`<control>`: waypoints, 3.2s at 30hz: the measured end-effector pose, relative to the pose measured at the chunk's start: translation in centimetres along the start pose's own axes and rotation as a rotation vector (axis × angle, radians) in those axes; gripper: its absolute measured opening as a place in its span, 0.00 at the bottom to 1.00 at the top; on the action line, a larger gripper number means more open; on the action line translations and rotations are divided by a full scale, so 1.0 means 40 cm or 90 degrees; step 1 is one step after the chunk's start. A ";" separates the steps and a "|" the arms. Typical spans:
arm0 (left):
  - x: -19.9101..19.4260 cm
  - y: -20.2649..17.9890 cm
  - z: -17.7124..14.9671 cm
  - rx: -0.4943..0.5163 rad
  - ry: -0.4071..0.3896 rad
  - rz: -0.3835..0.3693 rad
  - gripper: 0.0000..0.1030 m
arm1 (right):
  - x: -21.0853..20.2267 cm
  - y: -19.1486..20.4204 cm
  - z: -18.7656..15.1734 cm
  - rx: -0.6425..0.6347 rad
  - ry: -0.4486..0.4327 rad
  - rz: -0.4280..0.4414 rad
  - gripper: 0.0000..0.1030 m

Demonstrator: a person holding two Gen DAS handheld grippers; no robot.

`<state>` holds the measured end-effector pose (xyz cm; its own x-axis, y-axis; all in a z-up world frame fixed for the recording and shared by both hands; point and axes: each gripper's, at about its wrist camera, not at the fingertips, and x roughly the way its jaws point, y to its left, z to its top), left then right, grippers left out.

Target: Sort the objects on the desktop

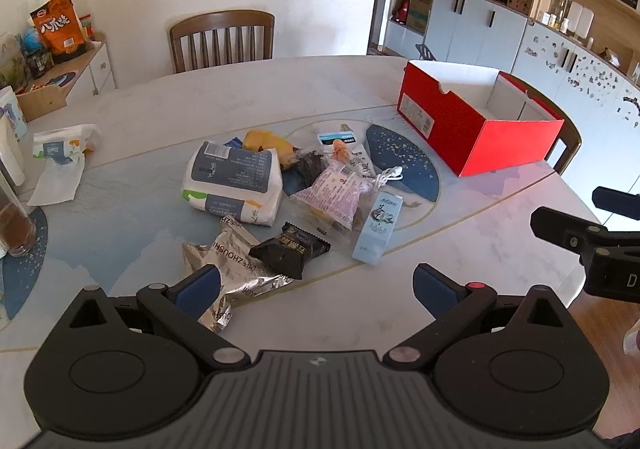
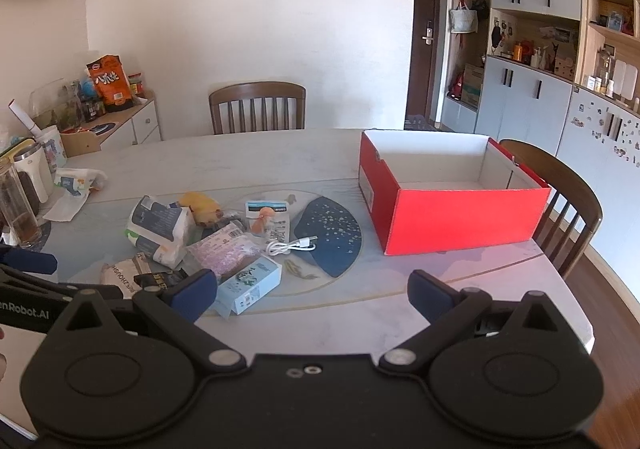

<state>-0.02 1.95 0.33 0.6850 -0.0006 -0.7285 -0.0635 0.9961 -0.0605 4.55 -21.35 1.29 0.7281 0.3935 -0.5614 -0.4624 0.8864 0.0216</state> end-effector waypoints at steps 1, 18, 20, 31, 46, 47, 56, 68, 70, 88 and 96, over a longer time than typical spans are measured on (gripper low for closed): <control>0.000 0.000 0.000 0.000 0.001 0.001 1.00 | 0.000 0.001 0.001 -0.001 -0.002 0.003 0.98; -0.002 -0.033 0.007 -0.047 -0.011 0.066 1.00 | 0.060 -0.028 0.030 -0.054 -0.003 0.108 0.94; 0.006 -0.039 0.007 -0.063 -0.008 0.079 1.00 | 0.073 -0.037 0.032 -0.067 0.001 0.131 0.91; 0.039 -0.062 -0.038 -0.085 -0.035 0.190 1.00 | 0.148 -0.048 0.022 -0.121 0.014 0.202 0.85; 0.151 0.071 -0.034 0.018 -0.028 0.149 1.00 | 0.245 0.031 0.018 -0.105 0.067 0.147 0.78; 0.159 0.081 -0.034 0.029 -0.028 0.141 1.00 | 0.250 0.037 0.017 -0.103 0.070 0.143 0.78; 0.223 0.149 -0.027 0.142 -0.027 0.049 1.00 | 0.300 0.090 0.016 -0.076 0.100 0.092 0.75; 0.296 0.192 -0.044 0.249 0.003 -0.049 1.00 | 0.389 0.147 0.020 -0.068 0.143 0.035 0.72; 0.304 0.195 -0.051 0.259 0.008 -0.053 0.99 | 0.405 0.157 0.020 -0.070 0.149 0.030 0.71; 0.254 0.188 -0.074 0.260 0.023 -0.077 0.99 | 0.452 0.127 0.015 -0.024 0.223 0.010 0.56; 0.306 0.189 -0.061 0.256 0.035 -0.045 0.90 | 0.463 0.129 0.001 -0.035 0.241 0.001 0.54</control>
<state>6.11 9.26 -10.73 0.6369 -0.0637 -0.7683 0.2783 0.9484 0.1521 15.66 -9.47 -8.94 0.4943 0.2677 -0.8270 -0.4974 0.8673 -0.0165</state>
